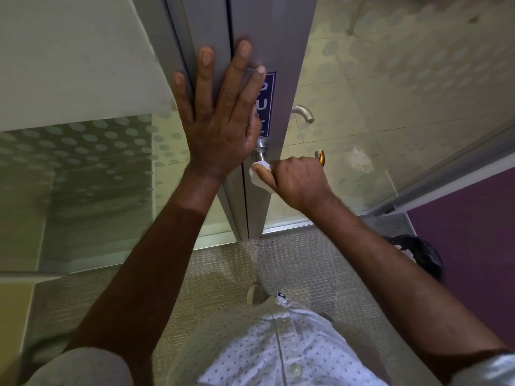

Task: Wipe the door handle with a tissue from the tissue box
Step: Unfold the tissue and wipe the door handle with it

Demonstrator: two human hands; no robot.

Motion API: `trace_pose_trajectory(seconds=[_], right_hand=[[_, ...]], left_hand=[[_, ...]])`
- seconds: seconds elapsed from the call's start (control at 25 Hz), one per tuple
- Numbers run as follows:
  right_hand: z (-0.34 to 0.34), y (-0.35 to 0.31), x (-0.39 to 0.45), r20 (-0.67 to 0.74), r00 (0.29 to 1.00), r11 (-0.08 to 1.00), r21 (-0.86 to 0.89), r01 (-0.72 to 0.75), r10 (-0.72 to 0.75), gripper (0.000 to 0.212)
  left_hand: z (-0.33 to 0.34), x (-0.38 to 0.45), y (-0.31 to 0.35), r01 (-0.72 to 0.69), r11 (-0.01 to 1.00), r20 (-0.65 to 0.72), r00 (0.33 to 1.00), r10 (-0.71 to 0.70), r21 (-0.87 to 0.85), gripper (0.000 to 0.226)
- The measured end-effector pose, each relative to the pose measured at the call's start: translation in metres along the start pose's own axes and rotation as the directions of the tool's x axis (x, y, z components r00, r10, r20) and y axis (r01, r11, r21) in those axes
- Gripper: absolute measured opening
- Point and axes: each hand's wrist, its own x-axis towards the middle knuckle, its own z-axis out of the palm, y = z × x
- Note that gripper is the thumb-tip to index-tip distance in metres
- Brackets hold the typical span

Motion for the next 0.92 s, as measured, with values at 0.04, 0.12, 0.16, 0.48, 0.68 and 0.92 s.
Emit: trace_pose_trajectory(seconds=[0.04,0.12,0.16,0.48,0.68,0.92], right_hand=[[0.006,0.0,-0.007,-0.057,0.998,1.0,0.007,-0.003,0.004,0.067],[0.022,0.005,-0.021,-0.157,0.987,0.999,0.037,0.034,-0.028,0.041],[0.03,0.011,-0.029,-0.201,0.978,0.998,0.031,0.063,-0.055,0.029],[0.037,0.037,-0.024,-0.298,0.927,0.973,-0.119,0.198,-0.225,0.011],[0.005,0.032,-0.002,-0.013,0.982,0.981,-0.038,0.189,-0.189,0.06],[0.023,0.028,-0.026,-0.206,0.968,0.988,0.021,0.151,-0.144,0.031]], left_hand=[[0.001,0.0,0.0,-0.001,1.0,-0.001,1.0,0.001,0.0,0.052],[0.001,0.0,-0.001,-0.002,1.0,-0.001,1.0,0.002,0.002,0.051],[0.002,0.0,-0.001,-0.002,1.0,-0.001,1.0,0.002,-0.002,0.051],[0.002,-0.001,-0.002,-0.005,1.0,0.004,1.0,0.005,-0.015,0.054],[0.001,-0.001,-0.001,-0.01,1.0,0.016,1.0,0.011,-0.019,0.053],[0.0,0.0,-0.002,-0.018,1.0,0.026,1.0,0.018,-0.017,0.052]])
